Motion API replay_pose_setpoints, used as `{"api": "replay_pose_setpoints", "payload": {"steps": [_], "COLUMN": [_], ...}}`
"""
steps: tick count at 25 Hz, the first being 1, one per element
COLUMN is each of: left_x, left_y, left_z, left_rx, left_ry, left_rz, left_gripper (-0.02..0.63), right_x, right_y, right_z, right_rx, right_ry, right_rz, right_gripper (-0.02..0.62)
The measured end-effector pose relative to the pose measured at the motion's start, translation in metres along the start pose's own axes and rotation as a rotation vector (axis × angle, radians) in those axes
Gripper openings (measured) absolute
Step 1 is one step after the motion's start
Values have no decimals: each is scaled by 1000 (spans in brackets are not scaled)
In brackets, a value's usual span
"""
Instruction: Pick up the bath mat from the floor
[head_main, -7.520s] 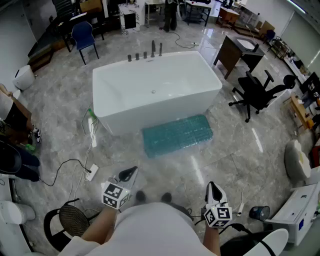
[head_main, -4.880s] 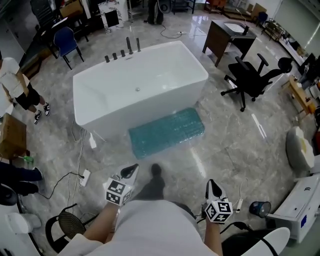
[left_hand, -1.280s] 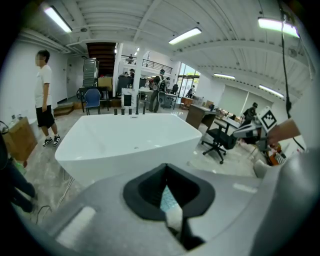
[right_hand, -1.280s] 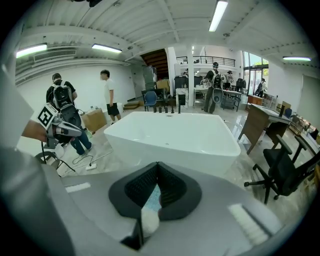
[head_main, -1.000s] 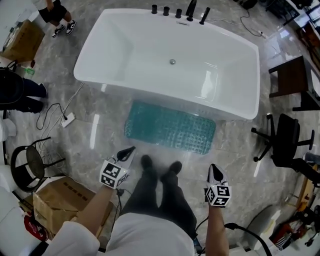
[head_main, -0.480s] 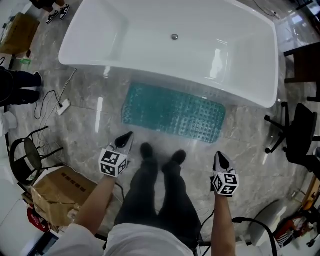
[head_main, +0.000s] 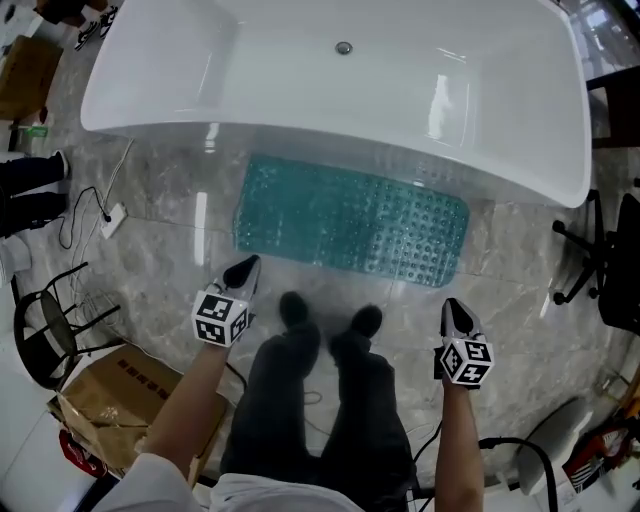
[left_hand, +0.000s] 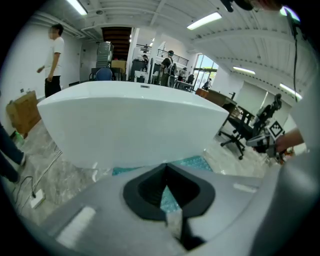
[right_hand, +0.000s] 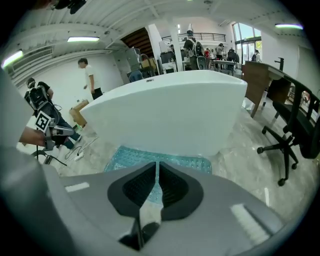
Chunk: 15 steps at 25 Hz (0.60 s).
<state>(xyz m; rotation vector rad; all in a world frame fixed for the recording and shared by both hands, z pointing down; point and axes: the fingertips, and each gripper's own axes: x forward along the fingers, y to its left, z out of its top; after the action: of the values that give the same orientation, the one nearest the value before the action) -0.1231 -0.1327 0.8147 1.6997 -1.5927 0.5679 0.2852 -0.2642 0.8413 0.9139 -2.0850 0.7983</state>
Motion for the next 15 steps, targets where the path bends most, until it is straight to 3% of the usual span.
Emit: {"api": "replay_pose_setpoints", "payload": {"steps": [5, 12, 15], "left_x": [61, 151, 189], "left_y": [22, 79, 99], "left_z": [-42, -121, -152], "left_rx": [44, 21, 37], "left_ry": [27, 79, 94], "left_rz": [-12, 15, 18], "left_gripper": [3, 6, 35], "right_x": [60, 157, 199], "right_y": [-39, -89, -109], "right_z": [-40, -98, -125], "right_rx": [9, -14, -26], "right_ry": [24, 59, 75], "right_rz": [-6, 4, -2], "right_gripper": [38, 86, 101]}}
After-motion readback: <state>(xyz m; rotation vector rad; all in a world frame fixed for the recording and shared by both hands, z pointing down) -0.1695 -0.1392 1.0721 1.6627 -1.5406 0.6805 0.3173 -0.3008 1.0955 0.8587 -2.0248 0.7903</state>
